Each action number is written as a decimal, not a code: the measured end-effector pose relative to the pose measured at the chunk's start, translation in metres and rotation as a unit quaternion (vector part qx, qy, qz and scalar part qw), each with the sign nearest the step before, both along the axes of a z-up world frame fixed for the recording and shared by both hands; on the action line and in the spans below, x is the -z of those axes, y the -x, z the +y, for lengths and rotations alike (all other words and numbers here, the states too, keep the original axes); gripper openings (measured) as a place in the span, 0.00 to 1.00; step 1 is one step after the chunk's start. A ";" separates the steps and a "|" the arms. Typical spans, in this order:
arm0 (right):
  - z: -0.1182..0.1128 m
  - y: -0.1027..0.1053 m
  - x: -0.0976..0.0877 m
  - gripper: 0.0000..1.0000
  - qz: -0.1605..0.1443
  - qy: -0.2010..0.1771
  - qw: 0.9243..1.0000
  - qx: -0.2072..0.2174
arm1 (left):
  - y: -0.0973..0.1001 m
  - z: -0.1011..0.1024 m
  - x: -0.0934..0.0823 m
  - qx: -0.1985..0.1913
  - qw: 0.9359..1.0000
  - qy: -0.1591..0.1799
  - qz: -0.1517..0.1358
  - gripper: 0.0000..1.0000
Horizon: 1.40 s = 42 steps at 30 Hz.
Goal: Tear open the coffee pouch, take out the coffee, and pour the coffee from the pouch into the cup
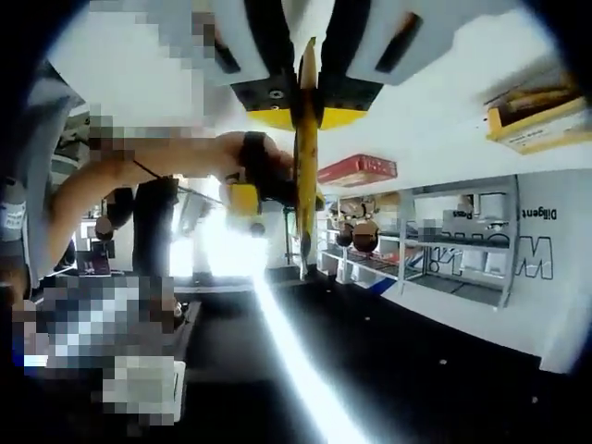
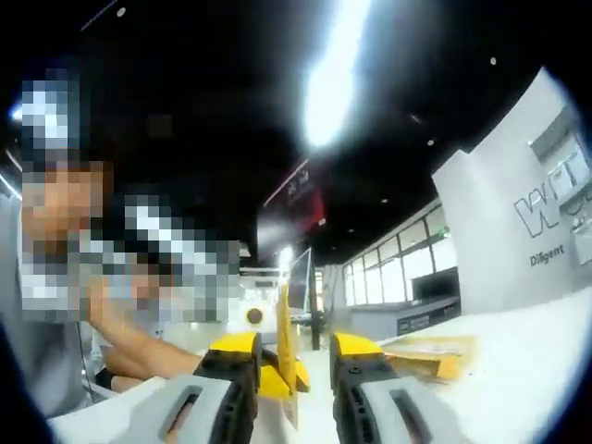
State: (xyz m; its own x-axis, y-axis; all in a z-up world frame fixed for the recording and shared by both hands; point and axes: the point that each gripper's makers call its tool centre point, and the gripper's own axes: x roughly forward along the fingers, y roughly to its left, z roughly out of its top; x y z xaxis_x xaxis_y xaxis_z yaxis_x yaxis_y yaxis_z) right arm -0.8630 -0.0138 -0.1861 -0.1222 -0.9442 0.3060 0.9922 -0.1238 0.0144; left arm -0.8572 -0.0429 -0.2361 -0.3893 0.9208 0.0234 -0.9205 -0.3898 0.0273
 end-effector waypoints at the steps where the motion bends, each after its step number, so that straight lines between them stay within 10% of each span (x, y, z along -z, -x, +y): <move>1: 0.000 0.001 0.000 0.30 -0.002 0.000 1.000 0.003 | 0.000 0.000 0.000 0.001 1.000 0.000 0.000 0.10; 18: 0.009 -0.009 -0.019 0.38 0.021 -0.044 0.998 0.037 | -0.005 0.002 0.000 0.011 1.000 -0.004 -0.005 0.10; 42: 0.095 -0.036 -0.008 0.34 0.018 -0.077 0.986 0.147 | -0.008 0.002 0.008 0.025 1.000 0.000 -0.014 0.10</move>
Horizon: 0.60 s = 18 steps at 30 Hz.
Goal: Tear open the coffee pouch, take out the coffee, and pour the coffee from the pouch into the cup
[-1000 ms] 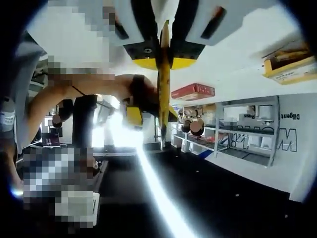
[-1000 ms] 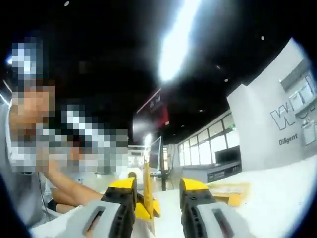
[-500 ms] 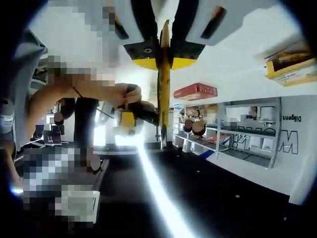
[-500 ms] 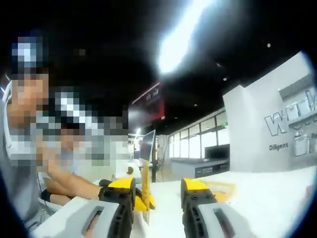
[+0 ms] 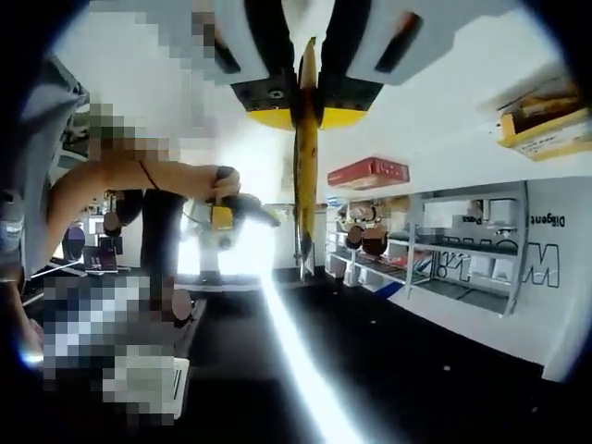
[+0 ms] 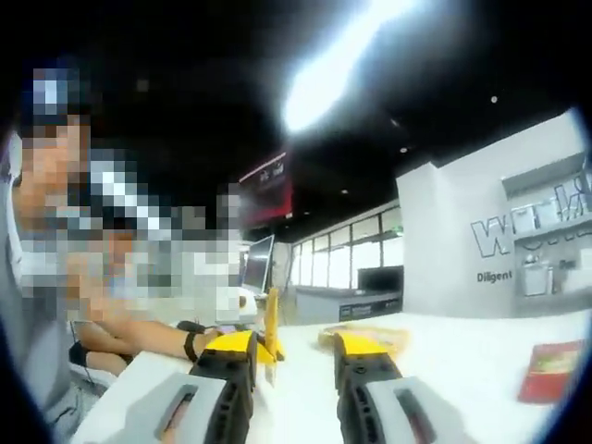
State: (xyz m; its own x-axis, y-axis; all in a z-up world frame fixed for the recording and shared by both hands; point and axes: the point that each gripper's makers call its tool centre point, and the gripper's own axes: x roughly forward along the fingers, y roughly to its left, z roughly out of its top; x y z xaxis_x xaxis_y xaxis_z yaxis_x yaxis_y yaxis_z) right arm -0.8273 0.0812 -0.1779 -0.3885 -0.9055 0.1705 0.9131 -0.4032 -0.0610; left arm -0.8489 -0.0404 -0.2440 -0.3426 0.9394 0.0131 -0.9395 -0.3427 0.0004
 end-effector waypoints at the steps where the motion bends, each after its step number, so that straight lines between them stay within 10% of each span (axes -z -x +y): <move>1: 0.004 -0.001 0.000 0.35 0.001 -0.002 1.000 0.004 | 0.000 0.000 0.000 0.001 1.000 -0.001 0.001 0.10; 18: 0.076 -0.010 0.017 0.35 -0.003 0.001 0.997 0.080 | -0.004 0.000 0.002 0.007 1.000 0.003 0.003 0.10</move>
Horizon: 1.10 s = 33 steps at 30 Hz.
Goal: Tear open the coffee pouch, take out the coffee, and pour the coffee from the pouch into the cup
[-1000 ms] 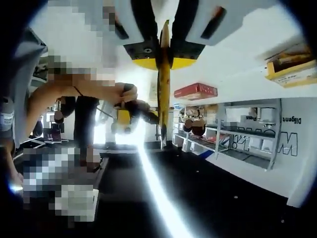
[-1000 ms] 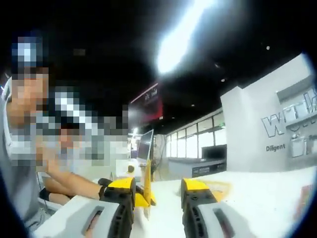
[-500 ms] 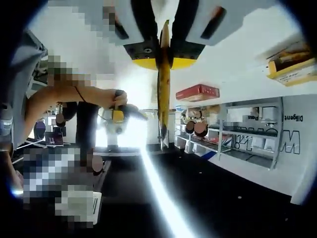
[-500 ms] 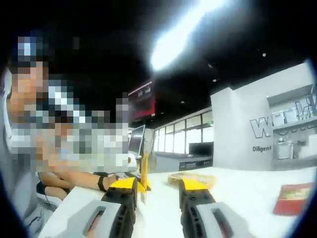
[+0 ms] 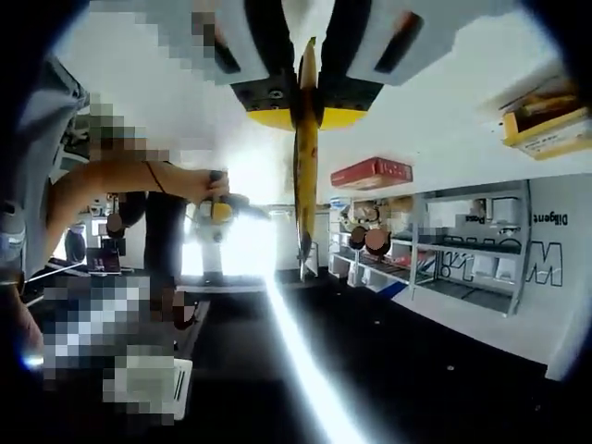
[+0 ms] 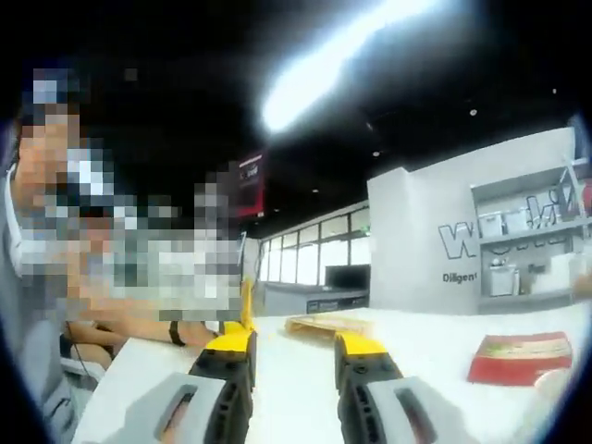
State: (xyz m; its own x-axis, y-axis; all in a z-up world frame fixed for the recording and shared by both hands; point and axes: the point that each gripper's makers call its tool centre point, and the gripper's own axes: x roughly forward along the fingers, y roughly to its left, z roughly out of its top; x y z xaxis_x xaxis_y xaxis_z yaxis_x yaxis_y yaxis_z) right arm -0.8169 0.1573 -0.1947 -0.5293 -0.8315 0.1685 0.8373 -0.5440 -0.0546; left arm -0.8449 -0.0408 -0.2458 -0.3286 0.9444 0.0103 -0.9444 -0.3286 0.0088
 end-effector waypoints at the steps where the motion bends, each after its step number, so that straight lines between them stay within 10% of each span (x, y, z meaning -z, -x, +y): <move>1: 0.002 -0.001 0.002 0.35 0.000 0.000 1.000 0.004 | -0.001 0.000 0.000 0.000 1.000 0.000 0.000 0.10; 33: 0.111 -0.011 0.036 0.35 -0.013 0.008 0.993 0.114 | 0.005 0.002 0.000 0.003 1.000 0.016 0.009 0.10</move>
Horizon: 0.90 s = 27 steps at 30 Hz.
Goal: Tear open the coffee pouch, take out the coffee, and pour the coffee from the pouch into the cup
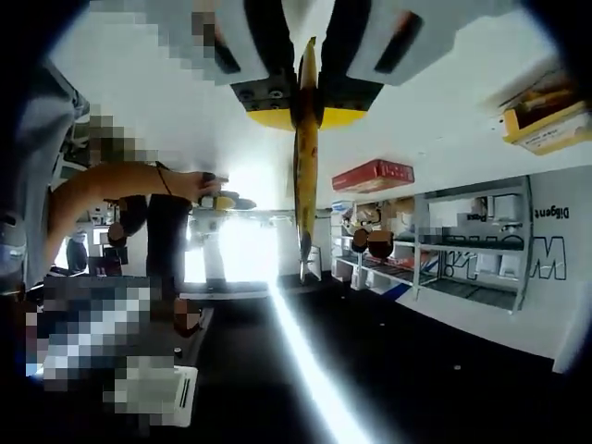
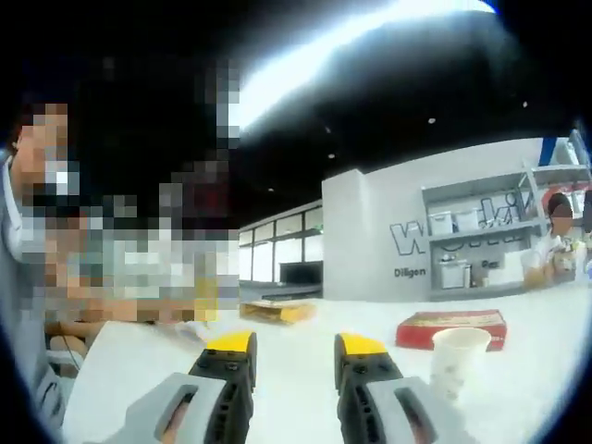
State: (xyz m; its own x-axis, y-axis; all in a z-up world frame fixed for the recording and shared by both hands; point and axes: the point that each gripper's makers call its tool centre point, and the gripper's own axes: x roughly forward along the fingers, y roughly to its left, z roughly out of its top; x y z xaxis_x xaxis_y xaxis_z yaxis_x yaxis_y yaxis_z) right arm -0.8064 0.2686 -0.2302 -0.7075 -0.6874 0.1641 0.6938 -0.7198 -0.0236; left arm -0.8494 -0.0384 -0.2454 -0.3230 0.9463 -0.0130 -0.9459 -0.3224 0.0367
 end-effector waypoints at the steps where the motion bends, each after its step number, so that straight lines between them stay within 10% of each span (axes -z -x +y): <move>1: 0.004 0.001 0.000 0.35 0.001 0.002 1.000 0.005 | 0.000 0.000 0.000 0.000 1.000 0.000 0.000 0.10; 27: 0.047 0.026 0.022 0.39 -0.008 -0.032 0.996 0.087 | -0.008 0.003 0.001 0.001 1.000 0.002 0.006 0.10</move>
